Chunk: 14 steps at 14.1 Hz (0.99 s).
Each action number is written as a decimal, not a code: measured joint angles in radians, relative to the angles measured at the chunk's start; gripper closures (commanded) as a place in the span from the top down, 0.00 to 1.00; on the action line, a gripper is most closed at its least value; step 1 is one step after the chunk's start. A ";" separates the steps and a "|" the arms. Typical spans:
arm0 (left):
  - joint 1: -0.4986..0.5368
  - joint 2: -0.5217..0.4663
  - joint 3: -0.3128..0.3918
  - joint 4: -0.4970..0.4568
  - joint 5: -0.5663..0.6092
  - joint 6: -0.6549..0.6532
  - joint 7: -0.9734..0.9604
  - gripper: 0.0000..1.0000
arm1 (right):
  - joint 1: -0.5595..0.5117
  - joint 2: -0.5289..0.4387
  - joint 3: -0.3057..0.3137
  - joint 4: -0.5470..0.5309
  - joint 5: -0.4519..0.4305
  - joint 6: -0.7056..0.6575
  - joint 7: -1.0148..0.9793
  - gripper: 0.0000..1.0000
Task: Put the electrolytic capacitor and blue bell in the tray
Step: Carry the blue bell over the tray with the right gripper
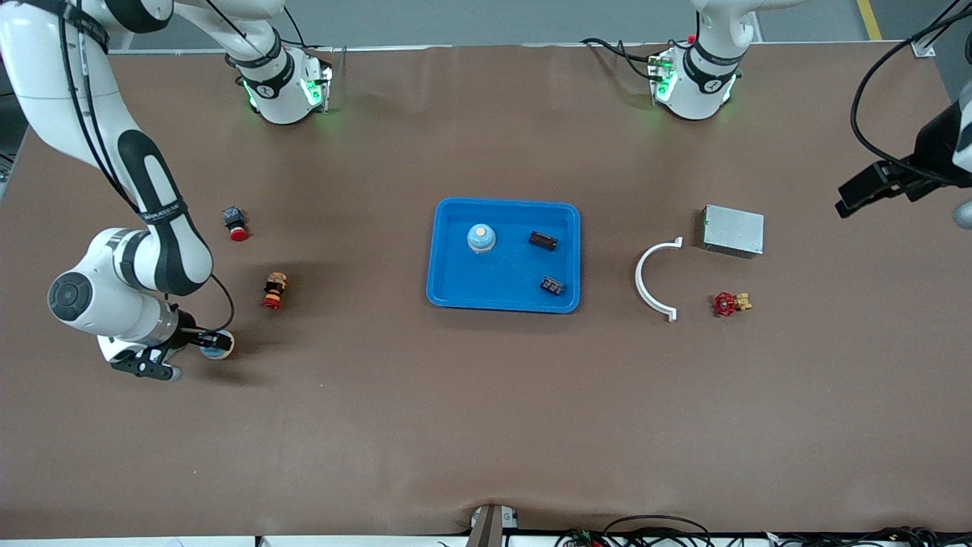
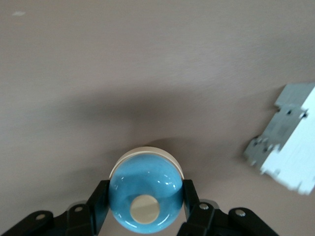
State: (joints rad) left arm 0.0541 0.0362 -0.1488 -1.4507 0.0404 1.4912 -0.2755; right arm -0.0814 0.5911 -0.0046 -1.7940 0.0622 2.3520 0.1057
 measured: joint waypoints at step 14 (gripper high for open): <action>-0.052 -0.090 0.063 -0.126 0.000 0.001 0.163 1.00 | 0.527 -0.165 0.012 0.024 0.000 -0.167 0.916 0.00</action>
State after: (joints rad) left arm 0.0021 -0.0541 -0.0862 -1.5772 0.0402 1.4919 -0.1127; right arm 0.4456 0.4261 0.0073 -1.7697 0.0623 2.1848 1.0216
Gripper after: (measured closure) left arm 0.000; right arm 0.357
